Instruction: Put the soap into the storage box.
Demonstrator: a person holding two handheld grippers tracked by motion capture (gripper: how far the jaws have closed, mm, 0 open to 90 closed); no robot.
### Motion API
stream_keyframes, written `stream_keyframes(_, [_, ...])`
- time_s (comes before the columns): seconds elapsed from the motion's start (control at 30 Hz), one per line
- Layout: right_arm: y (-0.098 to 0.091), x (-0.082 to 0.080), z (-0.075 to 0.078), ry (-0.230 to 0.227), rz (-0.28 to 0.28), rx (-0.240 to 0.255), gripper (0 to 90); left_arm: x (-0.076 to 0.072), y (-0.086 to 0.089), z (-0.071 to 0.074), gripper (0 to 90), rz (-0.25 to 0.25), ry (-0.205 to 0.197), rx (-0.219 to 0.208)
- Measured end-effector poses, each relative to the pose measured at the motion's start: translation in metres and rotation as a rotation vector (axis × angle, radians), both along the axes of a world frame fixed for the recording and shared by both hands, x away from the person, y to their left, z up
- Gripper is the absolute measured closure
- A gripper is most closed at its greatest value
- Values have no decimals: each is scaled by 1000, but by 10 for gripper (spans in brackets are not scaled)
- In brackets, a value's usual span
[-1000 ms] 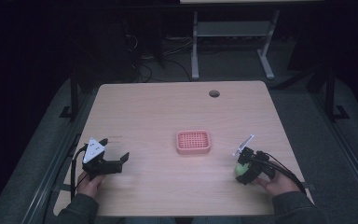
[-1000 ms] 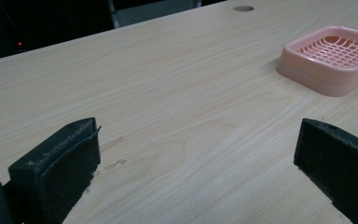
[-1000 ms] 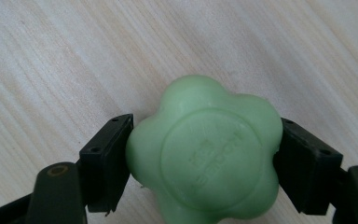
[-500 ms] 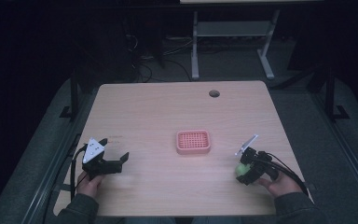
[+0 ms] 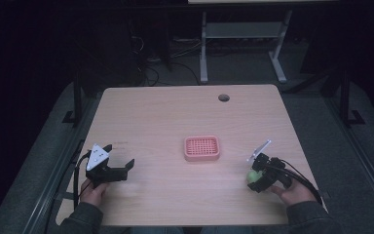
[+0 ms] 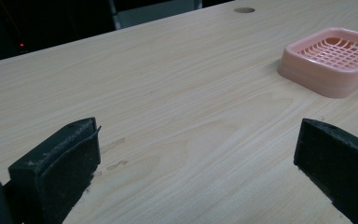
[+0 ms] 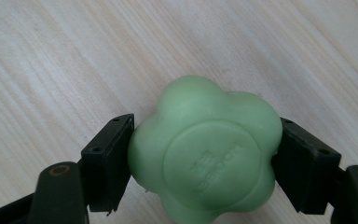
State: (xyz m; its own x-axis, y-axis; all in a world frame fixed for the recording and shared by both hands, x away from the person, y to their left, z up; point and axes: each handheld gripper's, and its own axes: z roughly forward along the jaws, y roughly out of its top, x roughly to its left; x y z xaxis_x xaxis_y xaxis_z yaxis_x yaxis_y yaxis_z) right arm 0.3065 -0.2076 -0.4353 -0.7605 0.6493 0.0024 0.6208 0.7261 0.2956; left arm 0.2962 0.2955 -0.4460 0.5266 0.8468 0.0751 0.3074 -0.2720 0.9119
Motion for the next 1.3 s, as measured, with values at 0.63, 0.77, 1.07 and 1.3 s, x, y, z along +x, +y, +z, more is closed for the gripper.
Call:
stream_keyframes(0.63, [25, 19, 32, -38, 55, 60, 265, 0, 0, 0, 0, 4, 1, -8])
stream_keyframes(0.77, [33, 26, 39, -42, 74, 59, 265, 0, 0, 0, 0, 6, 2, -9])
stream_keyframes(1.07, [54, 43, 52, -47, 105, 56, 265, 0, -1, 0, 0, 2, 4, -8])
stream_keyframes(1.3, [68, 55, 56, -45, 126, 48, 265, -1, 0, 1, 0, 4, 2, -11])
